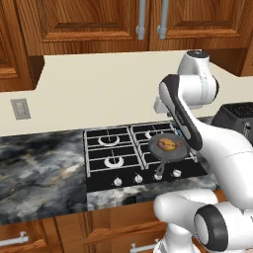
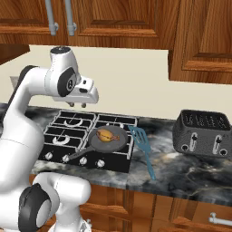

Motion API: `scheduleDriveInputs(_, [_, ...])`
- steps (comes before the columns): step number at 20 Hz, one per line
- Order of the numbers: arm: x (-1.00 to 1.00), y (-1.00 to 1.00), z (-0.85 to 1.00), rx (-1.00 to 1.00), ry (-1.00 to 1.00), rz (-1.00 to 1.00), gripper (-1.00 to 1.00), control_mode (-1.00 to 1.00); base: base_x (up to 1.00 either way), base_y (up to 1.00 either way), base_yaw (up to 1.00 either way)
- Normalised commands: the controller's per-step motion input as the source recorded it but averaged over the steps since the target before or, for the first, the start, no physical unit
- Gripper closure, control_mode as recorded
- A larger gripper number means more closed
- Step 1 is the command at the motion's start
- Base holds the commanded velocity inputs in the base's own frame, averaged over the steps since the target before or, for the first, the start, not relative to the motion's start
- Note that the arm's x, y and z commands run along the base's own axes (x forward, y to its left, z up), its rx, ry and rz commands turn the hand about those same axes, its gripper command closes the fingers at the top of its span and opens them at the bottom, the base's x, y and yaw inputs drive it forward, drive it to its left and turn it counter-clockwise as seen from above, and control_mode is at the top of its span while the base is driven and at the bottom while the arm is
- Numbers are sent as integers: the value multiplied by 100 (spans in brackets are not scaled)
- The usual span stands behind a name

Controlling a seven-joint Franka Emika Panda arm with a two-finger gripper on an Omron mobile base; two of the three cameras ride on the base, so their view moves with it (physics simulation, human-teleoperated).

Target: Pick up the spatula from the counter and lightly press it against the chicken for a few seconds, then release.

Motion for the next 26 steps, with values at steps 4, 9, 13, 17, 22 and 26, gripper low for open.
scheduleDriveInputs(4, [-5,0,0,0,0,0,-100,-100,0,0,0])
scheduleDriveInputs(9, [-27,-1,0,0,-5,0,-100,-100,0,0,0])
scheduleDriveInputs(13, [-30,-10,0,0,-7,0,-100,-100,0,0,0])
scheduleDriveInputs(17, [-25,-21,0,3,-5,0,-100,-100,0,0,0])
scheduleDriveInputs(22, [-8,-21,0,3,-1,0,-100,-100,0,0,0])
scheduleDriveInputs(26, [-9,-32,-2,0,0,0,-100,-100,0,0,0])
